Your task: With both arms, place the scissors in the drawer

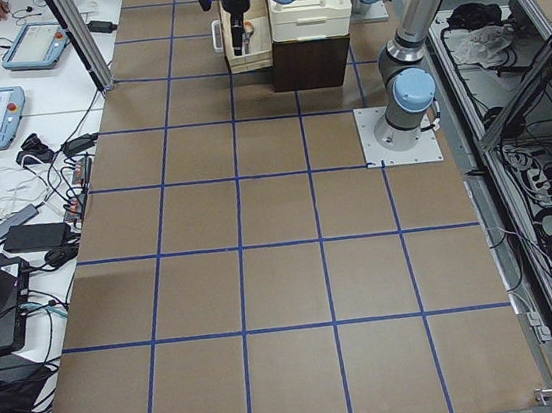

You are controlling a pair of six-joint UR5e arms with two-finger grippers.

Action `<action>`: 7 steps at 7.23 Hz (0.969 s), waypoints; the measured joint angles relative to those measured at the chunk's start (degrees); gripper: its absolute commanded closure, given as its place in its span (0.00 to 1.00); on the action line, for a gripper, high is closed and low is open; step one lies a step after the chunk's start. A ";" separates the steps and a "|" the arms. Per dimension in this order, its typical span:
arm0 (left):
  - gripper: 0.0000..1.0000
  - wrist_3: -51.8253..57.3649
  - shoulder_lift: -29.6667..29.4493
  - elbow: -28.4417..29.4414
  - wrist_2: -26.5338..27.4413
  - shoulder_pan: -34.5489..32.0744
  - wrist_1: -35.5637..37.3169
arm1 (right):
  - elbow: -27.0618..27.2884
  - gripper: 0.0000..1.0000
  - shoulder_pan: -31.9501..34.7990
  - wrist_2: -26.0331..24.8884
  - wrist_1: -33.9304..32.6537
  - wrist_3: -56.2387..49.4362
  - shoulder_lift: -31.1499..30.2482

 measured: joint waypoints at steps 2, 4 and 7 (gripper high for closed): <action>0.00 0.04 0.03 -0.21 1.86 0.11 1.25 | 0.00 0.00 0.05 -0.02 0.05 0.02 -0.01; 0.00 -0.09 -0.10 -0.13 2.49 0.21 1.94 | 0.00 0.00 0.04 -0.13 0.03 -0.14 -0.02; 0.00 -2.28 0.16 -0.24 2.26 0.60 4.14 | 0.00 0.00 0.00 -0.27 0.01 -0.20 -0.02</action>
